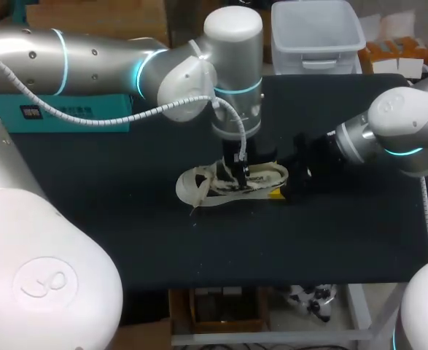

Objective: Open the shoe tongue, take the insole out of the shoe, put the insole back into the shoe, and pack the shoe into the shoebox

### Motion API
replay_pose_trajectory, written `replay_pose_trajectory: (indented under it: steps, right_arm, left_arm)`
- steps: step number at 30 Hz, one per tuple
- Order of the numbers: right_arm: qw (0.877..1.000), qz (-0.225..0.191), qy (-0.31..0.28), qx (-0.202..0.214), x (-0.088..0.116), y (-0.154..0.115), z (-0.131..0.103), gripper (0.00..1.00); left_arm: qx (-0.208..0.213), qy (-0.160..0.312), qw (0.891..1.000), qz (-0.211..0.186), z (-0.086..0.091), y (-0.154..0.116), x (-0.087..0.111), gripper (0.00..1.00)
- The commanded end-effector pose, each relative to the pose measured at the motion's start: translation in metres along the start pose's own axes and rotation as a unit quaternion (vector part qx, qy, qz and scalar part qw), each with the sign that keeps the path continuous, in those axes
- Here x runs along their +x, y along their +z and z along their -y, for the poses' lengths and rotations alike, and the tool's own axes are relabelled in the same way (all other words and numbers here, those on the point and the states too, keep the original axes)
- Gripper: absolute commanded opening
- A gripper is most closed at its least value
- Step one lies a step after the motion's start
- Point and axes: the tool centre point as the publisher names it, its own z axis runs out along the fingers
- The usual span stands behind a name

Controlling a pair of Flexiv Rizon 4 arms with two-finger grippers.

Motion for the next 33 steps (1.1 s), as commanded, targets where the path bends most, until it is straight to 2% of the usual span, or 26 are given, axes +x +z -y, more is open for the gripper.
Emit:
replay_pose_trajectory:
  steps: [1,13,22,28,33]
  right_arm:
    - [1.000,0.000,0.000,-0.001,0.001,0.007,0.006,0.00]
    - [1.000,0.000,0.000,-0.001,0.001,0.007,0.006,0.00]
    - [1.000,0.000,0.000,-0.001,0.001,0.007,0.006,0.00]
    - [1.000,0.000,0.000,-0.001,0.001,0.007,0.006,0.00]
    - [1.000,0.000,0.000,-0.001,0.001,0.007,0.006,0.00]
  left_arm:
    - [-0.011,-0.001,1.000,0.009,0.006,0.012,0.006,0.18]
    - [-0.009,-0.011,0.999,0.048,0.007,0.037,-0.001,0.25]
    - [-0.003,-0.013,0.995,0.101,-0.001,0.059,-0.014,0.29]
    - [0.000,-0.015,0.988,0.151,0.003,0.070,-0.028,0.32]
    - [0.002,-0.021,0.986,0.168,0.007,0.078,-0.046,0.32]
